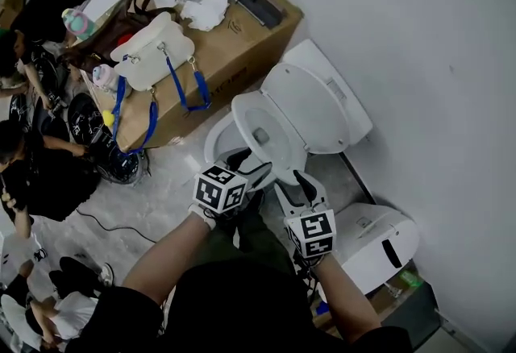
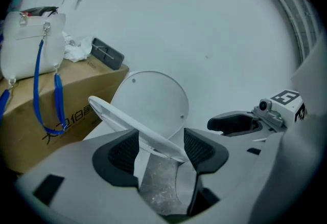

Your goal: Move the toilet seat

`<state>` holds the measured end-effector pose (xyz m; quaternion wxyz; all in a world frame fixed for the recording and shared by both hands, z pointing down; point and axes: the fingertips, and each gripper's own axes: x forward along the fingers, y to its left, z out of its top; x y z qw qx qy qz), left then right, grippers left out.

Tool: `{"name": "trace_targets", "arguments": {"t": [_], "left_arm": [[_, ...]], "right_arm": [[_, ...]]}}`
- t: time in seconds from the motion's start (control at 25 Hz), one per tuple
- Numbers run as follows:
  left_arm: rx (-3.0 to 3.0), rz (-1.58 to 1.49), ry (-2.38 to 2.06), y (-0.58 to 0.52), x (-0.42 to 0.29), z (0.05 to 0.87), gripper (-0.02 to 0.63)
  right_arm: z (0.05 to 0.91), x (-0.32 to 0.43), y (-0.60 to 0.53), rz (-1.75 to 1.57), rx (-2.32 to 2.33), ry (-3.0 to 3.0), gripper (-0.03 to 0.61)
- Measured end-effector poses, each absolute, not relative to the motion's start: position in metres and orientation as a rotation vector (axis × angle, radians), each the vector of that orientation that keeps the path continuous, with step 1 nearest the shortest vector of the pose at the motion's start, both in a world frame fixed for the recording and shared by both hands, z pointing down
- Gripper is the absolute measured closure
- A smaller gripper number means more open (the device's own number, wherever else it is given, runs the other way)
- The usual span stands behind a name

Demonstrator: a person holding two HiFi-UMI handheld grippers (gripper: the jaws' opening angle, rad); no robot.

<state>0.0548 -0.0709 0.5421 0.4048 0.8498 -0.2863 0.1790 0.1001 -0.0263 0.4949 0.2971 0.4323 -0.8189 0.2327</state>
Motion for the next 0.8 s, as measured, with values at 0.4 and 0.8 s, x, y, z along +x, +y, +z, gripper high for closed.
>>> {"name": "trace_targets", "arguments": {"t": [0.4,0.8], "left_arm": [[2.284,0.501,-0.617,-0.099,0.091,0.522,0.348],[2.352,0.531,-0.569,-0.113,0.110,0.516,0.348]], "right_arm": [[0.503,0.138,-0.054,0.585,1.265,-2.099,0.364],[0.512,0.157,-0.074,0.532,1.331,-1.993,0.364]]}}
